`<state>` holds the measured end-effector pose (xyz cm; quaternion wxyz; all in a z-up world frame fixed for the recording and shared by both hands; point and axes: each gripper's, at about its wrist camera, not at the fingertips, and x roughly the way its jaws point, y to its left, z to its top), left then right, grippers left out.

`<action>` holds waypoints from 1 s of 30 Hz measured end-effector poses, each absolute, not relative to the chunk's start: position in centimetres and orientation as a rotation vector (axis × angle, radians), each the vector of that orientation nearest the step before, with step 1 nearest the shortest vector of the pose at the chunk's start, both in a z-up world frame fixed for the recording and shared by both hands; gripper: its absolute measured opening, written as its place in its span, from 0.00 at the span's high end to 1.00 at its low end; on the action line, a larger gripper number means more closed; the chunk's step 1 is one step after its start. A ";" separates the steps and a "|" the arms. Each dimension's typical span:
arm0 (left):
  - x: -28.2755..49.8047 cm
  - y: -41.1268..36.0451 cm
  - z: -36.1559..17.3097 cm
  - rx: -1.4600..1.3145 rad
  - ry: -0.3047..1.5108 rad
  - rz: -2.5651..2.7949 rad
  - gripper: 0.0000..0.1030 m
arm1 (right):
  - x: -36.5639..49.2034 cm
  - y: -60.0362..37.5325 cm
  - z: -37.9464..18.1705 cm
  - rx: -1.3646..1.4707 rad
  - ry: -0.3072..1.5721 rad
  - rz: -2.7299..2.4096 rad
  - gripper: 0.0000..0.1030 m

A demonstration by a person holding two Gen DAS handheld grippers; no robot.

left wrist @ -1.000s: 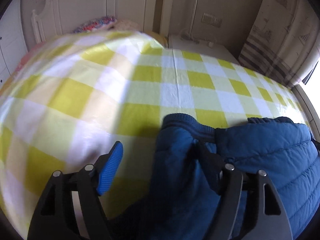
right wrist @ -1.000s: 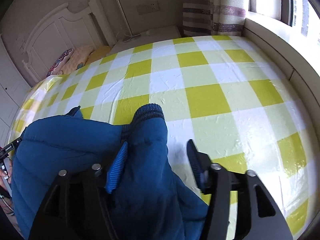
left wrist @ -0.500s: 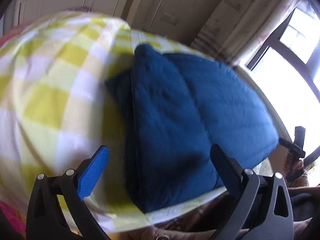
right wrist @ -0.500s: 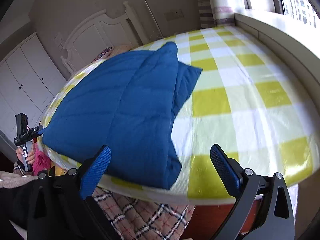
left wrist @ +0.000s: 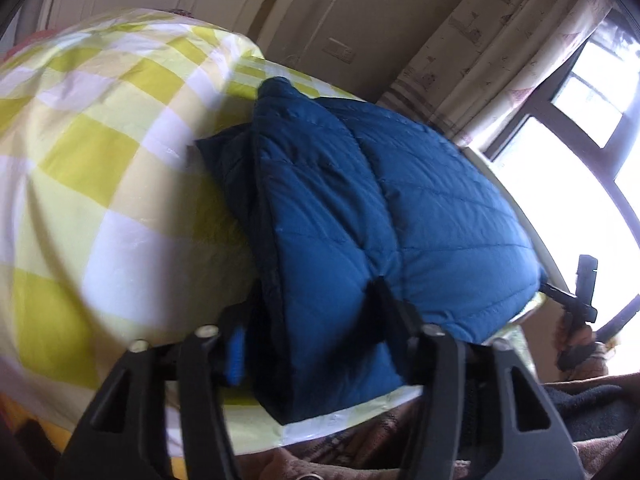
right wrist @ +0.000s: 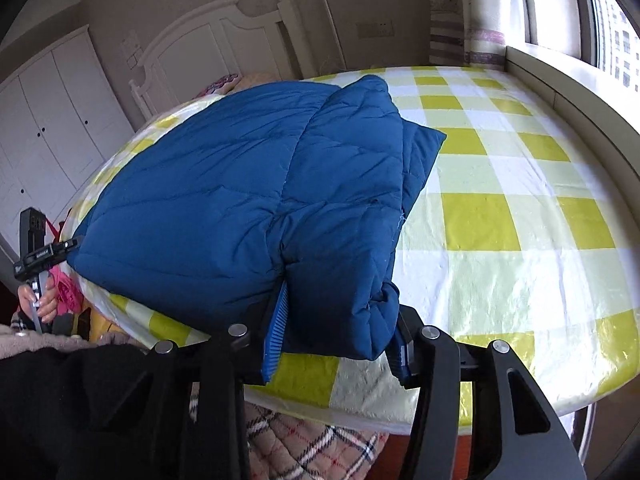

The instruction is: Fold large clothes

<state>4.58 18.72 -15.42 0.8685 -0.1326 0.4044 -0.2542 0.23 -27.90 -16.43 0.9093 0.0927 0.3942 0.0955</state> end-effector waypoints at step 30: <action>29.8 1.3 -12.7 0.016 0.960 -0.192 0.02 | 28.4 -13.6 -13.5 -0.296 0.861 0.075 0.05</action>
